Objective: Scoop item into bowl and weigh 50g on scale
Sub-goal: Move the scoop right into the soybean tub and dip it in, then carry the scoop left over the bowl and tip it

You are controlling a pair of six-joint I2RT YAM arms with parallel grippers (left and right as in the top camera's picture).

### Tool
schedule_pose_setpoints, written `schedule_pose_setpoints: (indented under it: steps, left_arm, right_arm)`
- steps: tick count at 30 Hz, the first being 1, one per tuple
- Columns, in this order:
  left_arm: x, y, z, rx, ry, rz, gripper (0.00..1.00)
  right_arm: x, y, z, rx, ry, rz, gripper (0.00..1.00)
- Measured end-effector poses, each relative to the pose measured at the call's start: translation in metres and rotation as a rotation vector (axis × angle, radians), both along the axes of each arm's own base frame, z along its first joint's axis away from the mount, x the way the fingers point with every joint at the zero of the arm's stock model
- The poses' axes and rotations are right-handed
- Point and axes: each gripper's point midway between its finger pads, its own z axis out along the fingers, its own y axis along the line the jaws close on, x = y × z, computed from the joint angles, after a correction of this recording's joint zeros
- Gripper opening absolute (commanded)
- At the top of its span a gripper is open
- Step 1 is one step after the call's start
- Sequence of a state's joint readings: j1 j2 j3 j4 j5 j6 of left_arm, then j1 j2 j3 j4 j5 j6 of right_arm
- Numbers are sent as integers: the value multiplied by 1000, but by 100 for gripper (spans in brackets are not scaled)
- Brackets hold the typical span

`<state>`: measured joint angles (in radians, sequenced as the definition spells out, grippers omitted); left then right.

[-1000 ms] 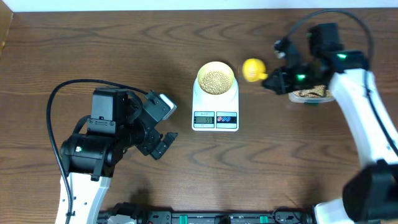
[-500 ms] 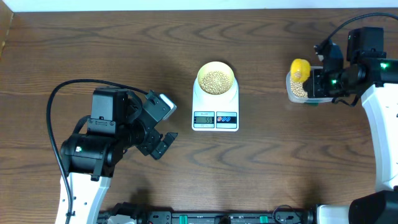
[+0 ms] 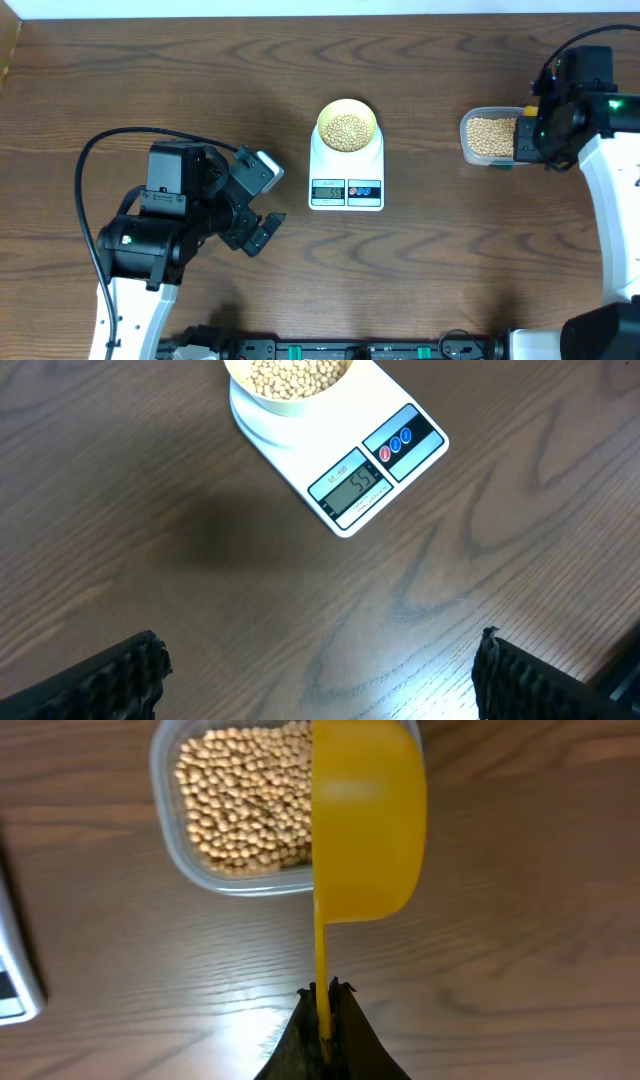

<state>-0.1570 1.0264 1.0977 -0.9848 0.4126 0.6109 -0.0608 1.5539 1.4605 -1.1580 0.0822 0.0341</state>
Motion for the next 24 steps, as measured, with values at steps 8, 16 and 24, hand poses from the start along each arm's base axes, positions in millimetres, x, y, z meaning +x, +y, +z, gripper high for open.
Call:
schedule_pose_setpoints:
  steps: [8, 16, 24]
  left_arm:
    - [0, 0, 0, 0, 0, 0, 99]
    - [0, 0, 0, 0, 0, 0, 99]
    - [0, 0, 0, 0, 0, 0, 99]
  right_arm:
    - [17, 15, -43, -144, 111, 53, 1]
    - [26, 24, -51, -279, 110, 69, 1]
    - [118, 109, 13, -8, -323, 173, 1]
